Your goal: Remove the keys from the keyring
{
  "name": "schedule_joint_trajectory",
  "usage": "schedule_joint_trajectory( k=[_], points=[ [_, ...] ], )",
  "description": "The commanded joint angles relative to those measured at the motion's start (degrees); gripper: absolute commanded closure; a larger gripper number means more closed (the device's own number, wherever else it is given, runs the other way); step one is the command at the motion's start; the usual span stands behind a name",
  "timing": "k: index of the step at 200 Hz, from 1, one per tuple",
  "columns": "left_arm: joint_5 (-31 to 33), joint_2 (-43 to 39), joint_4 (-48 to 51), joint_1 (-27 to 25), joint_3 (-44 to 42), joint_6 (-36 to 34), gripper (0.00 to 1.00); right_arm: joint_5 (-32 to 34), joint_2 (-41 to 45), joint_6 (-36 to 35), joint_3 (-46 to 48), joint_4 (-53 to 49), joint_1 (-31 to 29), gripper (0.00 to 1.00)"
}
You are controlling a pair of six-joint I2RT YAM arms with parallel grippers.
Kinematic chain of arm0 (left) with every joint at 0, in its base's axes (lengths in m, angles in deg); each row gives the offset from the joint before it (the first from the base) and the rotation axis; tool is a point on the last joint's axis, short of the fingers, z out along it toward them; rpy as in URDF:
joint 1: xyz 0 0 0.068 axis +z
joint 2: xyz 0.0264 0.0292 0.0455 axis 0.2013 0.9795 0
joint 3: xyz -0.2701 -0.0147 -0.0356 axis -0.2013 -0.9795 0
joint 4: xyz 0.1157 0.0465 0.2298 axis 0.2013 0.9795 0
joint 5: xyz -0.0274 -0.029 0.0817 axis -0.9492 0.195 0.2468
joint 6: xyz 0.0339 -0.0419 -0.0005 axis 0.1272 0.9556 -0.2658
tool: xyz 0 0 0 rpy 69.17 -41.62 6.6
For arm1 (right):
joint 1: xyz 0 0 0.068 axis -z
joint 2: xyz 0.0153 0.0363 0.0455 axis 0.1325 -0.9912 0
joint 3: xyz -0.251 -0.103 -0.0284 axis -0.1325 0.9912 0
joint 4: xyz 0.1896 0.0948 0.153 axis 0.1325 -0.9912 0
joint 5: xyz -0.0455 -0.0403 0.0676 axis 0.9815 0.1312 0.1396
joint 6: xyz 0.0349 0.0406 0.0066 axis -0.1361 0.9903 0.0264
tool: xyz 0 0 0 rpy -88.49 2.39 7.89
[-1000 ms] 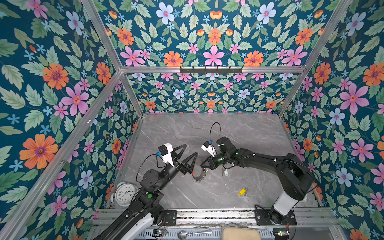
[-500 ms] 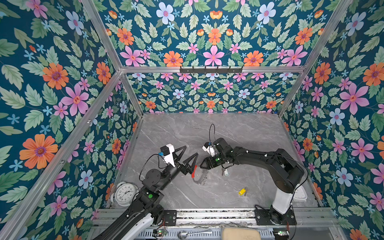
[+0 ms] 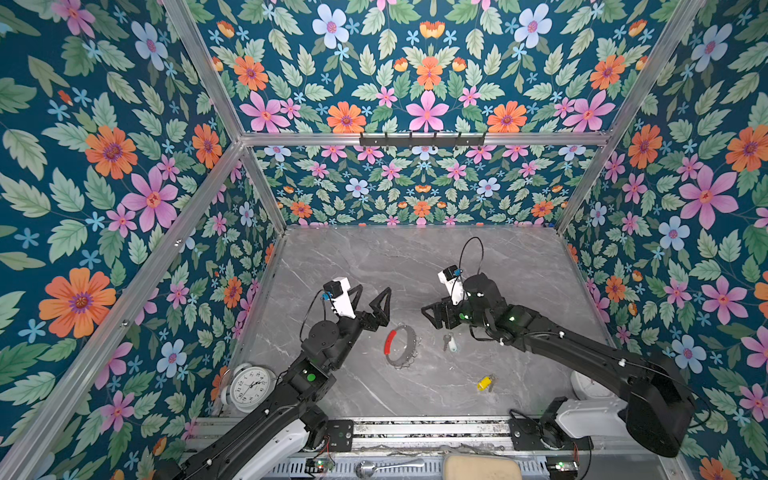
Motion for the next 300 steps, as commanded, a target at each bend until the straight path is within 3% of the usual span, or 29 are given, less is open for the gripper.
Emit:
schedule_joint_trajectory(
  k=[1, 17, 43, 60, 70, 106, 132, 180, 208, 226, 270, 300],
  points=[
    [7.2, 4.0, -4.4, 2.3, 0.9, -4.1, 0.0, 10.2, 4.5, 0.1, 1.3, 0.9, 0.0, 0.09],
    [6.9, 8.4, -5.5, 8.0, 1.6, -3.7, 0.0, 15.0, 7.3, 0.6, 2.6, 0.4, 0.0, 0.01],
    [8.1, 14.2, -14.7, 17.2, -1.6, -5.8, 0.0, 22.3, 10.4, 2.4, 3.6, -1.9, 0.0, 0.01],
    [12.4, 18.1, -16.7, 19.4, -2.0, -11.3, 0.0, 24.8, 11.4, 1.8, 4.2, -1.9, 0.2, 0.01],
    [15.9, 20.2, -16.7, 20.7, -1.8, -13.1, 0.0, 25.1, 11.8, 0.9, 4.5, -1.6, 0.6, 0.01],
    [19.3, 24.1, -14.8, 28.6, -1.6, -17.1, 0.0, 23.8, 13.0, 2.0, 3.5, -5.6, 6.9, 0.01],
    [15.5, 30.0, -22.5, 32.5, -3.6, -19.3, 0.0, 22.5, 14.7, 3.3, 4.9, -4.9, 11.5, 0.01],
    [10.6, 42.2, -45.9, 33.7, -9.7, -26.3, 0.0, 19.7, 17.9, -4.7, 7.8, -0.5, 14.1, 0.01],
    [6.8, 49.3, -54.5, 33.8, -11.1, -27.4, 0.0, 19.8, 18.4, -5.2, 9.6, 2.5, 20.4, 0.01],
    [6.9, 51.5, -56.7, 33.9, -10.9, -28.1, 0.0, 19.9, 18.6, -6.6, 12.0, 6.4, 24.6, 0.01],
    [3.1, 50.8, -47.7, 36.3, -6.9, -25.9, 0.0, 22.3, 15.5, -12.6, 20.3, 21.5, 32.5, 0.01],
    [3.0, 50.8, -47.6, 36.4, -6.9, -25.9, 0.0, 21.6, 11.7, -12.0, 25.5, 28.0, 38.5, 0.01]
  ],
)
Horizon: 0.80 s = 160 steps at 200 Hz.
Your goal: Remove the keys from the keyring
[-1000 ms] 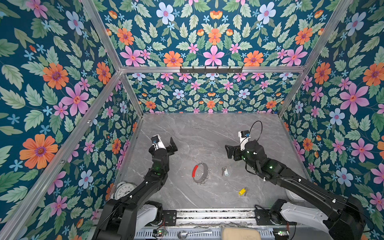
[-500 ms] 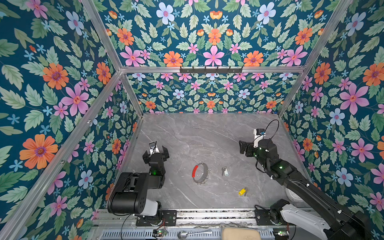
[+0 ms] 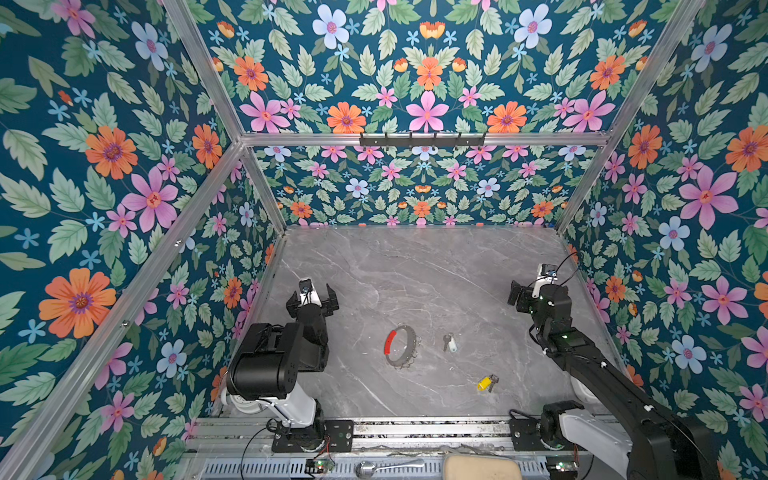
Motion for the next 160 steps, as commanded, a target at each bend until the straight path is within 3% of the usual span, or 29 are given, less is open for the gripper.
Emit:
schedule_joint_trajectory(
  k=[1, 31, 92, 105, 160],
  points=[
    [-1.6, -0.1, 0.5, 0.2, 0.2, 0.1, 0.0, 0.3, -2.4, -1.4, 3.3, 10.6, 3.5, 0.01],
    [-1.2, -0.1, 0.2, 0.0, 0.0, -0.1, 0.0, -3.4, -7.4, 0.9, 7.6, 18.3, 8.3, 0.01],
    [-1.1, 0.0, 0.2, 0.0, 0.0, -0.2, 0.0, -9.0, -23.7, -2.9, 10.7, 39.6, 8.5, 0.01],
    [-1.1, -0.1, 0.2, 0.0, 0.0, -0.2, 0.0, -9.4, -22.1, -2.4, 9.8, 34.8, 8.6, 0.01],
    [-1.1, -0.1, 0.3, 0.0, 0.1, -0.2, 0.0, -9.2, -22.8, -2.7, 10.1, 36.7, 8.5, 0.01]
  ],
)
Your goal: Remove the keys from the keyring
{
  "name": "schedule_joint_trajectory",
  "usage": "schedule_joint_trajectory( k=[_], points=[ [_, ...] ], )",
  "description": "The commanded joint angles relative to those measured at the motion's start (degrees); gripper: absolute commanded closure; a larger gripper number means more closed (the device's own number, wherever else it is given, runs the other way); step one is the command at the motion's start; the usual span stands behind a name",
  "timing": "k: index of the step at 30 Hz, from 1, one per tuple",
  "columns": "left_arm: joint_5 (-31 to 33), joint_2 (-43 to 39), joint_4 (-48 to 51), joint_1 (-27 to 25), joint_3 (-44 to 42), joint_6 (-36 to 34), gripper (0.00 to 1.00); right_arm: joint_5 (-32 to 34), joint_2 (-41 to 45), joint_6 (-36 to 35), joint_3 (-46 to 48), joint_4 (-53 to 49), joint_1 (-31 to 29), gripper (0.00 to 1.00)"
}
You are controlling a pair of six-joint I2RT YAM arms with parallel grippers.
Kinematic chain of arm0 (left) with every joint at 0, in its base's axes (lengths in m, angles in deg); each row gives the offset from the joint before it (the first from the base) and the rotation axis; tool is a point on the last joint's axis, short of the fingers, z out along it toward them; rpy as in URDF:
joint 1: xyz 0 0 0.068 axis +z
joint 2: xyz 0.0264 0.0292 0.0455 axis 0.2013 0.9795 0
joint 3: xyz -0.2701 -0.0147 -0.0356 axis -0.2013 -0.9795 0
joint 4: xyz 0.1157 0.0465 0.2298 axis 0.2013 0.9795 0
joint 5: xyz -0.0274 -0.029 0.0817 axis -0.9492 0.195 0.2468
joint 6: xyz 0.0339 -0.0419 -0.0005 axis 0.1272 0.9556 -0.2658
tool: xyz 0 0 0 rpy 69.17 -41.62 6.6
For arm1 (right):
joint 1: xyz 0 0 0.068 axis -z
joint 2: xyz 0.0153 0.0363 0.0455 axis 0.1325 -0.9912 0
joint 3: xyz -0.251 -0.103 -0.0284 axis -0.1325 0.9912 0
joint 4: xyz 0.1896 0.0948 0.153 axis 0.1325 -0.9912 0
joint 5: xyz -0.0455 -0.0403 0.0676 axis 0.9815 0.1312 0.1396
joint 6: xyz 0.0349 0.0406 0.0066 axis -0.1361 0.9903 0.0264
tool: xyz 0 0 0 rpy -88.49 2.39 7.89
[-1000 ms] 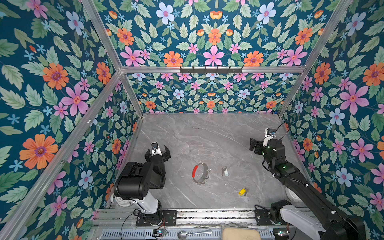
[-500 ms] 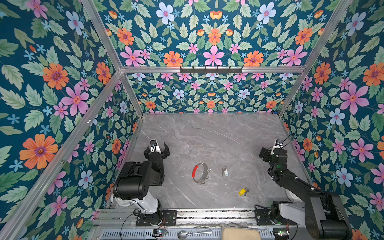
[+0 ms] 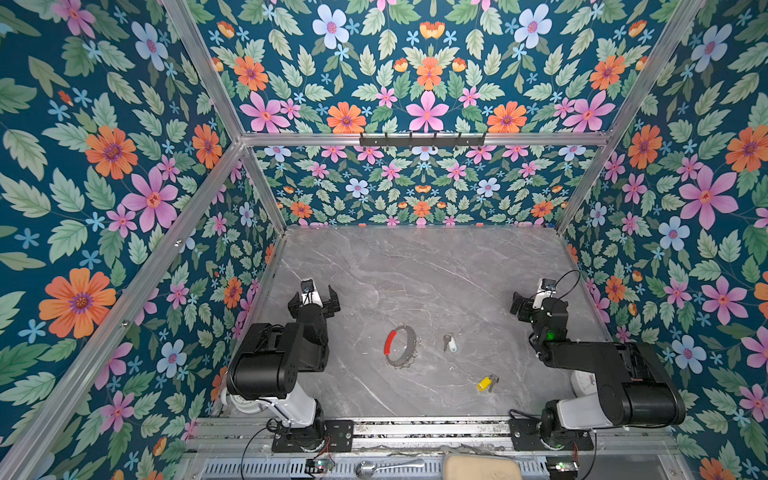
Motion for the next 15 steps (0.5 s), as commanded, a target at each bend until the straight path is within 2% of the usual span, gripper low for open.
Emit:
schedule_joint_trajectory(
  k=[1, 15],
  points=[
    [-0.1, -0.1, -0.7, 0.1, 0.1, -0.2, 0.0, -0.3, -0.1, -0.5, -0.1, 2.8, 0.0, 0.01],
    [-0.1, -0.1, -0.6, 0.1, 0.2, -0.2, 0.0, -0.4, 0.1, -0.5, -0.2, 2.4, 0.0, 0.01]
  ],
)
